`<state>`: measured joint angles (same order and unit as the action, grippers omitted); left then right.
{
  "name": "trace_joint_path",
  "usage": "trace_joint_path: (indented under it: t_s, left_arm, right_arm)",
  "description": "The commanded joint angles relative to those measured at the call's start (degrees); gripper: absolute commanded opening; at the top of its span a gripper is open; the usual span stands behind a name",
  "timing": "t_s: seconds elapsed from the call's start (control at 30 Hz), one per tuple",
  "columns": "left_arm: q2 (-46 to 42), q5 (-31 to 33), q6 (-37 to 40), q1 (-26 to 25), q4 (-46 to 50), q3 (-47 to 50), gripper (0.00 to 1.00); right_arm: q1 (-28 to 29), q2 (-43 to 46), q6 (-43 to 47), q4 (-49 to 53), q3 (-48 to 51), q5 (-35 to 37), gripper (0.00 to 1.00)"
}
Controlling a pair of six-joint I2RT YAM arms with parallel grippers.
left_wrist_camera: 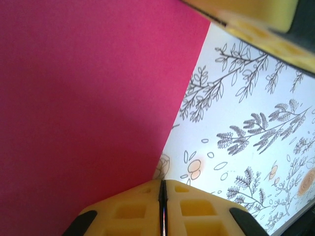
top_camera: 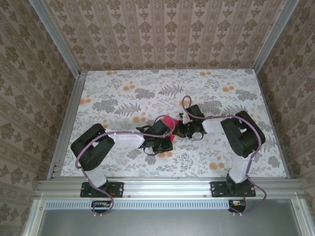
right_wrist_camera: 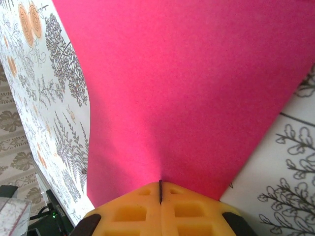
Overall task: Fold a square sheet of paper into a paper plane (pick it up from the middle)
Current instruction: Fold the square sheet of paper in half at the center of the table.
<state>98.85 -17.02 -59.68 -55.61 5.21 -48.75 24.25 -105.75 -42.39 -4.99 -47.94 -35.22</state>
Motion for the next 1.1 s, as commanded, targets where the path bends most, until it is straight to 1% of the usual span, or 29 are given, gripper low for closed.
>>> trace_joint_path:
  t_s: [0.0,0.17,0.27,0.47,0.7,0.9,1.07]
  left_arm:
    - [-0.89,-0.4,-1.83,-1.47,4.54,2.77,0.11]
    - [-2.52,-0.09,-2.83,-2.15,4.55,4.64,0.11]
    - [-4.72,0.29,-3.63,-1.84,2.57,5.39,0.11]
    - [-8.23,4.77,-0.24,-0.5,1.97,-1.0,0.11]
    - [-5.12,7.12,0.06,2.15,2.02,-2.14,0.1]
    - [-0.53,3.43,0.35,2.27,-1.31,-2.97,0.1]
    - [1.42,1.96,-0.12,1.97,-2.04,-2.18,0.1]
  right_arm:
    - [-0.32,-4.18,0.91,4.17,1.58,6.86,0.06]
    - [-0.43,-4.05,0.91,3.9,1.87,6.44,0.06]
    - [-0.52,-3.88,0.82,3.18,1.86,5.93,0.06]
    - [-0.51,-3.67,-0.7,1.49,1.68,4.46,0.06]
    - [-0.52,-3.89,-0.8,1.54,1.89,4.38,0.06]
    - [-0.51,-3.93,-0.84,1.52,1.8,4.37,0.06]
    - [-0.55,-4.01,-0.85,1.51,1.89,4.33,0.06]
